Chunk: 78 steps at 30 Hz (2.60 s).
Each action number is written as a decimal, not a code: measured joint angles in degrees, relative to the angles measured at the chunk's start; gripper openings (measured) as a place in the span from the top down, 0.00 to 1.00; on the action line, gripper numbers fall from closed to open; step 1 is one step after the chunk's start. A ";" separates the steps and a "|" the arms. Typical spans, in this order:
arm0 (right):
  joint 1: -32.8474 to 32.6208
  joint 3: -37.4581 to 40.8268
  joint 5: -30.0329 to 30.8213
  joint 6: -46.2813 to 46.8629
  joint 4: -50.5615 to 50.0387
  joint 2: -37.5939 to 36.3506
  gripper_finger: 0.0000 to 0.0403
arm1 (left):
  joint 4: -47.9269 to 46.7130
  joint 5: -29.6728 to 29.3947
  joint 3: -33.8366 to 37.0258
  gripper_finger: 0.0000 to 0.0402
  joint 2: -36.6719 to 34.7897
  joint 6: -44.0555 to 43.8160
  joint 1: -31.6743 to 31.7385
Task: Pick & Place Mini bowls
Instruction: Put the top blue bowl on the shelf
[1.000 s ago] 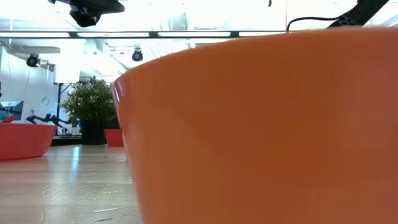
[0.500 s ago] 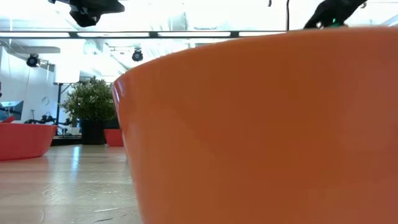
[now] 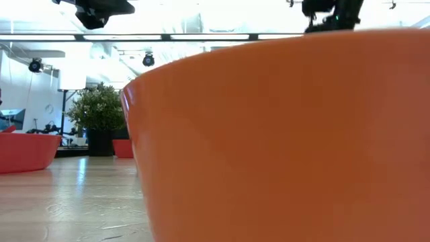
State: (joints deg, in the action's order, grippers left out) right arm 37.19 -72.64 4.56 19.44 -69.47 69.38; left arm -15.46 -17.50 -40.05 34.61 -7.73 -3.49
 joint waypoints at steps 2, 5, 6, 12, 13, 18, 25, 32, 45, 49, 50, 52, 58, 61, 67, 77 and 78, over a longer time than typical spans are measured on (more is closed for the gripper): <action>-1.07 -2.56 0.00 -0.10 0.22 0.01 0.98 | -0.02 0.00 0.00 1.00 0.02 0.00 0.00; -2.26 -6.04 0.05 -0.84 0.44 0.36 0.98 | -0.01 0.00 0.00 1.00 0.00 0.00 0.00; -2.63 -7.00 0.13 -1.25 0.44 0.59 0.98 | -0.01 0.00 0.00 1.00 0.00 0.00 0.00; -4.77 -11.94 -0.05 -6.90 0.51 4.03 0.98 | -0.02 0.00 0.00 1.00 0.00 3.63 0.02; -5.03 -12.81 -0.17 -7.80 0.54 4.87 0.98 | -0.01 0.00 0.00 1.00 0.00 3.88 0.02; -6.14 -18.67 -1.84 -13.70 0.44 10.19 0.98 | -0.02 0.00 0.00 1.00 0.00 4.04 0.02; -6.46 -29.43 -8.88 -25.82 -2.51 21.12 0.98 | -0.02 0.00 0.00 1.00 0.00 4.08 0.02; -7.89 -39.46 -9.07 -37.27 -12.65 31.55 0.98 | -0.02 -0.02 0.00 1.00 0.00 4.09 0.02; -9.80 -40.49 -5.43 -41.13 -13.35 40.13 0.98 | -0.02 -0.52 0.00 1.00 -0.02 3.37 0.02; -9.86 -39.44 -4.31 -40.83 -13.35 40.28 0.98 | -0.02 -0.52 0.00 1.00 -0.02 3.32 0.02; -9.82 -38.78 -4.20 -40.57 -13.10 40.13 0.98 | -0.02 -0.52 0.00 1.00 -0.02 3.32 0.02; -9.76 -37.16 -3.21 -39.72 -12.61 39.60 0.98 | -0.02 -0.52 0.00 1.00 -0.02 3.30 0.02; -9.82 -33.89 -1.08 -39.59 -10.54 38.99 0.98 | -0.02 -0.50 0.00 1.00 -0.02 3.28 0.02; -9.82 -32.65 -1.11 -39.78 -9.02 38.99 0.98 | -0.02 -0.50 0.00 1.00 -0.02 3.23 0.02; -9.82 -31.80 -0.89 -39.44 -9.34 38.99 0.98 | -0.02 -0.48 0.00 1.00 -0.02 3.23 0.02; -9.82 -31.87 -0.61 -38.60 -9.64 38.99 0.98 | -0.02 -0.48 0.00 1.00 -0.02 3.23 0.02; -9.82 -31.87 -0.37 -38.57 -9.67 38.99 0.98 | -0.02 -0.48 0.00 1.00 -0.02 3.23 0.02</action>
State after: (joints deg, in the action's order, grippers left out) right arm 27.38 -104.51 4.19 -19.13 -79.14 108.38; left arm -15.49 -17.98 -40.05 34.59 -4.49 -3.46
